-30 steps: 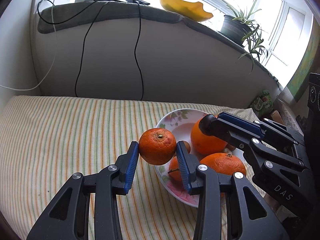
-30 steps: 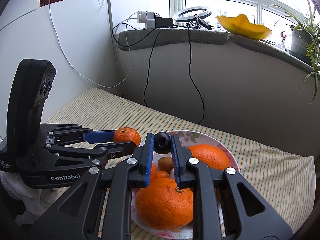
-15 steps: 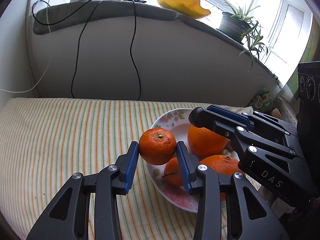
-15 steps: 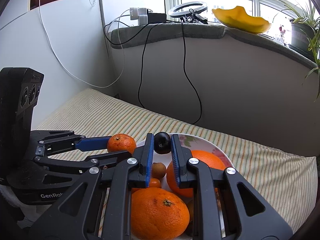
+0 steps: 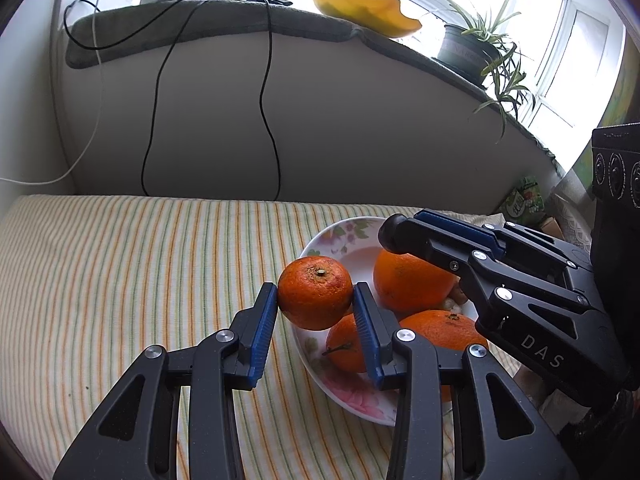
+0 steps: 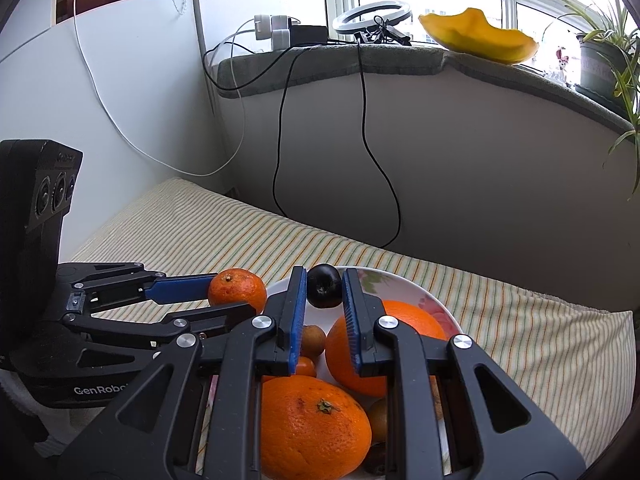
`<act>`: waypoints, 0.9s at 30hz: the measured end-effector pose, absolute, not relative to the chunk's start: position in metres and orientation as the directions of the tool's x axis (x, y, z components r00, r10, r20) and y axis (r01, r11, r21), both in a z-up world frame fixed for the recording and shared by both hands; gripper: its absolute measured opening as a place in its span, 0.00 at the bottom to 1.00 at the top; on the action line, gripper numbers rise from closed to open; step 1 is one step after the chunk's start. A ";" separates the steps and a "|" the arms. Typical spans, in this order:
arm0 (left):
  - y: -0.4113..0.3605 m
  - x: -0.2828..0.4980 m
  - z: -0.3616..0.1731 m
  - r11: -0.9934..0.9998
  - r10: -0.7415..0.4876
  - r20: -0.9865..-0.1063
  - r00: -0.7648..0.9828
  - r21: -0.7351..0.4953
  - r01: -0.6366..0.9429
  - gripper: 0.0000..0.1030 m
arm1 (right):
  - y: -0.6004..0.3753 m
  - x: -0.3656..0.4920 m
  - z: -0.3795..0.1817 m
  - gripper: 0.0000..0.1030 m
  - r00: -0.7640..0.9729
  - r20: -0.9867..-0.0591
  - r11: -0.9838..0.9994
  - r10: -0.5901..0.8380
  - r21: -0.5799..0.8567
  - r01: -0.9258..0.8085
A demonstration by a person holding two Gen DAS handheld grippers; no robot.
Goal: Organize fruits
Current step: 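Open the right gripper to drop the plum while the left releases the tangerine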
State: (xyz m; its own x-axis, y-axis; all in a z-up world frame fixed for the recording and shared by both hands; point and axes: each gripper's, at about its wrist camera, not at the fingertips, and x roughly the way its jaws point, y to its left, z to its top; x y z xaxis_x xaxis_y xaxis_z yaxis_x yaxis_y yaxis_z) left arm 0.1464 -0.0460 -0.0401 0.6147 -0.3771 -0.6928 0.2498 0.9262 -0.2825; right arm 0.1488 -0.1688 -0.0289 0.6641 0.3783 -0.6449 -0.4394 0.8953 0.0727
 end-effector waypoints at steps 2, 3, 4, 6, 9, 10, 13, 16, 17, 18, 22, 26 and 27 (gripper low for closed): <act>-0.046 0.146 -0.040 0.926 -0.378 -0.692 0.615 -0.281 0.253 0.36 | -0.169 0.148 -0.029 0.19 0.665 -0.646 0.896 0.376 0.070 -0.439; -0.046 0.146 -0.040 0.925 -0.379 -0.692 0.615 -0.281 0.254 0.36 | -0.169 0.148 -0.029 0.19 0.665 -0.645 0.896 0.376 0.070 -0.438; -0.047 0.145 -0.039 0.925 -0.380 -0.691 0.615 -0.281 0.256 0.36 | -0.169 0.148 -0.028 0.20 0.666 -0.644 0.897 0.375 0.070 -0.437; -0.047 0.145 -0.039 0.925 -0.380 -0.691 0.615 -0.279 0.257 0.36 | -0.170 0.147 -0.027 0.25 0.671 -0.640 0.898 0.374 0.071 -0.434; -0.046 0.145 -0.039 0.925 -0.380 -0.691 0.614 -0.280 0.257 0.37 | -0.172 0.146 -0.026 0.36 0.677 -0.636 0.901 0.372 0.073 -0.427; -0.046 0.145 -0.038 0.924 -0.381 -0.692 0.613 -0.281 0.258 0.37 | -0.173 0.146 -0.026 0.38 0.678 -0.635 0.903 0.370 0.073 -0.424; -0.047 0.144 -0.038 0.925 -0.381 -0.692 0.614 -0.277 0.262 0.37 | -0.175 0.144 -0.023 0.41 0.685 -0.630 0.906 0.366 0.072 -0.417; -0.047 0.143 -0.037 0.924 -0.382 -0.689 0.616 -0.278 0.262 0.37 | -0.177 0.142 -0.020 0.44 0.695 -0.622 0.910 0.362 0.073 -0.408; -0.047 0.143 -0.037 0.924 -0.382 -0.689 0.616 -0.278 0.262 0.37 | -0.178 0.141 -0.019 0.45 0.697 -0.619 0.911 0.361 0.073 -0.406; -0.047 0.142 -0.036 0.924 -0.381 -0.687 0.618 -0.277 0.262 0.37 | -0.178 0.140 -0.018 0.45 0.699 -0.618 0.912 0.360 0.073 -0.405; -0.046 0.138 -0.031 0.925 -0.379 -0.678 0.630 -0.271 0.265 0.37 | -0.178 0.135 -0.015 0.51 0.709 -0.612 0.916 0.350 0.066 -0.396; -0.045 0.134 -0.027 0.927 -0.376 -0.671 0.640 -0.265 0.267 0.41 | -0.180 0.129 -0.012 0.61 0.717 -0.603 0.918 0.351 0.070 -0.391; -0.045 0.134 -0.026 0.927 -0.375 -0.670 0.641 -0.264 0.266 0.41 | -0.181 0.127 -0.012 0.61 0.716 -0.602 0.917 0.353 0.071 -0.391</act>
